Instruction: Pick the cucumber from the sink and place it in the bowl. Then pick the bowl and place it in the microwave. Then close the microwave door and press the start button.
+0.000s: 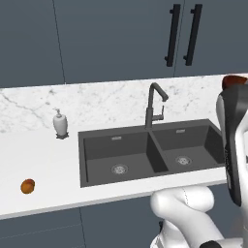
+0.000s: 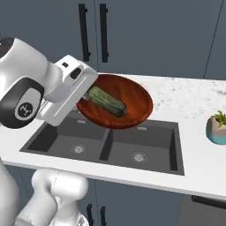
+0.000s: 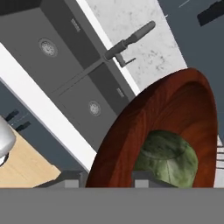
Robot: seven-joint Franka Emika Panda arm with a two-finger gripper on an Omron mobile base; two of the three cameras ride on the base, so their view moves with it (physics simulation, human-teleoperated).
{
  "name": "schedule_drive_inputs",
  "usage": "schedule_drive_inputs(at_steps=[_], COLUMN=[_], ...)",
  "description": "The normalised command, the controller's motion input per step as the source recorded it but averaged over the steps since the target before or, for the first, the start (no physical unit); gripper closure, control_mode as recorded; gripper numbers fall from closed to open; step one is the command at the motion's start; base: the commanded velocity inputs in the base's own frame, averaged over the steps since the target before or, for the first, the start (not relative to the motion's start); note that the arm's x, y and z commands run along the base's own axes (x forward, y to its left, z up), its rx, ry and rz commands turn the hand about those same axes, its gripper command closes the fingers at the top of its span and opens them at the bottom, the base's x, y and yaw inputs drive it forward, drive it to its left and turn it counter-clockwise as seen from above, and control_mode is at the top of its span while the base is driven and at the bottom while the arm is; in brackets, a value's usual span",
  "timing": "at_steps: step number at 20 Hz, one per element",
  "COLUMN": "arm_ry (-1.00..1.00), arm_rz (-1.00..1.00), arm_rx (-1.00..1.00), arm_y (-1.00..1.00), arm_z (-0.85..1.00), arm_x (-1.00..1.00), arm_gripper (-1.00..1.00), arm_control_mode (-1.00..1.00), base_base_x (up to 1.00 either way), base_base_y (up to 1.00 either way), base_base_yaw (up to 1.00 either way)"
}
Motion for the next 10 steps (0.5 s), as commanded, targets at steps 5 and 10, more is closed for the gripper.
schedule_drive_inputs(at_steps=[5,10], arm_ry=[0.04,0.0], arm_rz=[0.0,0.0], arm_rx=[-0.02,0.0], arm_y=[0.0,0.0], arm_z=[-0.02,0.0], arm_x=[-0.14,0.0], arm_gripper=[1.0,1.0], arm_control_mode=[1.0,1.0], base_base_x=[-0.14,-0.8], base_base_y=[0.0,0.0], base_base_yaw=[0.0,0.2])
